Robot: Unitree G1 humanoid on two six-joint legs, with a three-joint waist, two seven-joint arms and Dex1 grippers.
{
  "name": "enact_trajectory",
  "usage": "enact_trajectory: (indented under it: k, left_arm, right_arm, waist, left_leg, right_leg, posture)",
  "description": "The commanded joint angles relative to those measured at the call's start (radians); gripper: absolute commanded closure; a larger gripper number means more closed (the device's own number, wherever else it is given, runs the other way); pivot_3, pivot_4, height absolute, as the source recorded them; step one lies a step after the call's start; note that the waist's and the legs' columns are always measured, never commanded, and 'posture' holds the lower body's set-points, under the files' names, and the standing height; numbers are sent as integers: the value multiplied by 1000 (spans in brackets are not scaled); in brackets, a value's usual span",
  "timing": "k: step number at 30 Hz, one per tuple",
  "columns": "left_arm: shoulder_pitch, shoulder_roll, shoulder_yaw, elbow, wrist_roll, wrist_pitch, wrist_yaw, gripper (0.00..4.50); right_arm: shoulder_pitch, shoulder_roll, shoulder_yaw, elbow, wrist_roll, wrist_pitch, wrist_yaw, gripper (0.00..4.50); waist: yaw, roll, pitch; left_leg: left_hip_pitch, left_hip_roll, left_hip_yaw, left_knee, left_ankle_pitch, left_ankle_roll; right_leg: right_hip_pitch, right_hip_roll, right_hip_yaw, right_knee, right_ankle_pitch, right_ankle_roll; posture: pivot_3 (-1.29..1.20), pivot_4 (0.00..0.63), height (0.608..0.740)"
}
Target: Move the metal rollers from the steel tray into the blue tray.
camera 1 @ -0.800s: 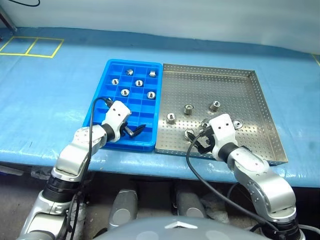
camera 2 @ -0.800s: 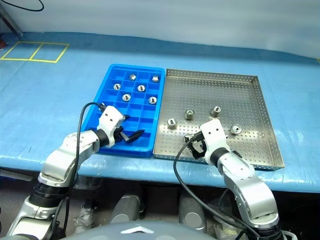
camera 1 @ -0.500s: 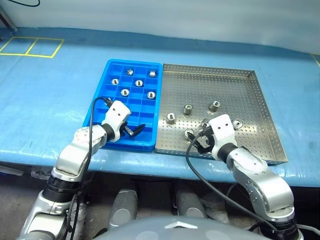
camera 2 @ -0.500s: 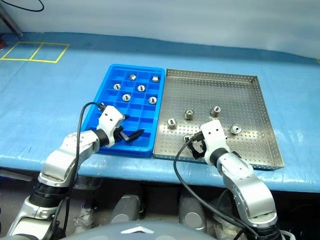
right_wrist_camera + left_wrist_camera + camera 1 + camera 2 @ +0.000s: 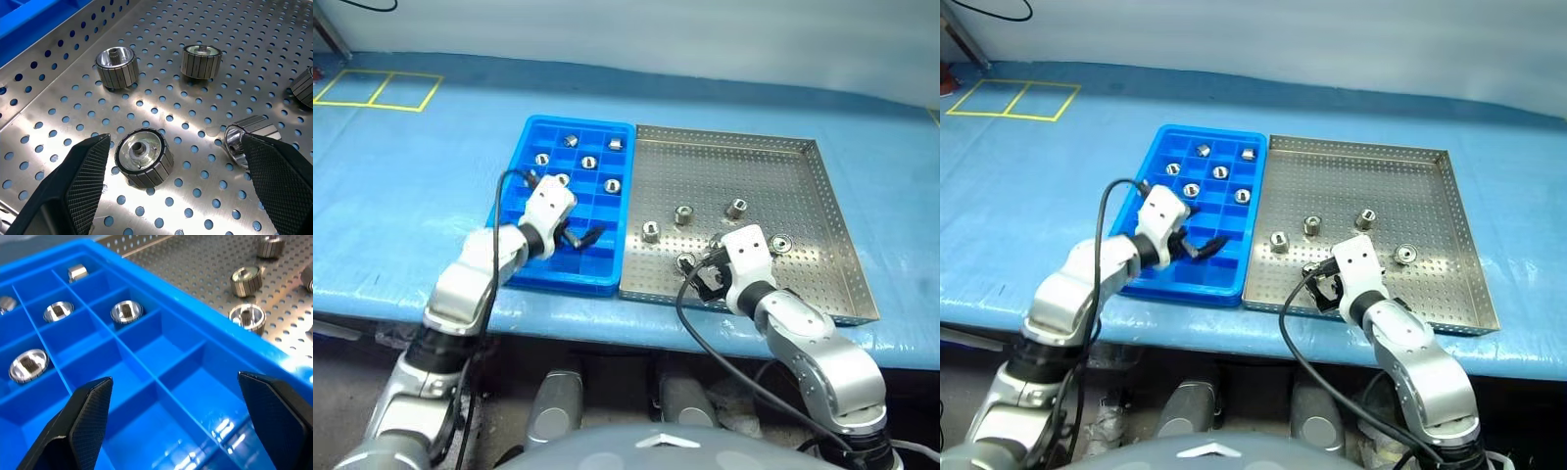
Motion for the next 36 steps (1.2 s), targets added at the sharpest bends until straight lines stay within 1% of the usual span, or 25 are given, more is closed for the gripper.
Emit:
enact_trajectory:
  k: [1,3,6,12,16,18,25,32,35,36]
  left_arm:
    - [-125,-22,-43,98,14,-49,-78,26]
    - [-205,-44,-69,189,19,-65,-120,26]
    - [-325,-80,-133,344,71,-78,-168,26]
    - [-580,-213,-242,764,170,-139,-287,26]
    - [-678,-267,-304,953,236,-221,-392,26]
    - [-719,-282,-360,1030,292,-272,-463,26]
    - [-801,-313,-437,1200,426,-407,-605,26]
    - [-814,-345,-447,1283,516,-466,-626,26]
    - [-812,-354,-435,1299,533,-477,-629,569]
    - [-811,-356,-431,1301,536,-478,-630,898]
  right_arm:
    - [-2,7,-13,-33,-11,-5,-14,0]
    - [-2,13,-12,-30,-16,-9,-20,0]
    - [2,24,-11,-30,-21,-16,-28,0]
    - [19,45,-4,-34,-42,-32,-52,0]
    - [29,59,-4,-40,-56,-39,-65,0]
    - [38,67,-8,-45,-62,-42,-74,0]
    - [66,95,-11,-51,-80,-59,-95,0]
    - [78,117,-6,-46,-93,-76,-105,0]
    - [75,122,-8,-42,-97,-79,-105,0]
    - [74,123,-9,-41,-97,-81,-104,0]
  waist:
    - [-1,0,0]
    - [-3,0,0]
    - [-10,0,0]
    - [-22,0,0]
    - [-39,0,0]
    - [-47,-1,0]
    - [-67,-1,0]
    - [-72,-1,0]
    - [-72,-1,0]
    - [-73,-1,0]
  left_leg:
    - [0,0,0,0,0,0]
    - [-1,0,0,0,0,0]
    - [-1,-1,0,-1,0,0]
    - [-1,-1,0,0,0,1]
    - [-2,-1,1,-1,-1,1]
    - [-2,-1,1,-1,-1,2]
    - [-2,-1,2,-1,-1,2]
    - [-2,-1,2,0,-1,2]
    - [-2,-1,2,0,-1,2]
    - [-2,-1,2,0,-1,2]
  right_leg:
    - [0,0,0,0,0,0]
    - [0,0,0,0,0,1]
    - [0,0,0,-1,1,1]
    - [-1,1,1,-1,1,2]
    - [-1,1,2,-1,1,2]
    - [-2,1,2,-1,1,3]
    - [-3,1,3,-1,1,2]
    - [-3,1,4,0,1,3]
    - [-2,1,4,0,1,3]
    - [-2,1,4,0,1,3]
  posture:
    - [-36,150,740]
    - [-46,150,740]
    - [-58,150,740]
    - [-90,150,740]
    - [-124,150,740]
    - [-138,150,740]
    - [-176,150,740]
    - [-185,150,740]
    - [-185,150,740]
    - [-185,150,740]
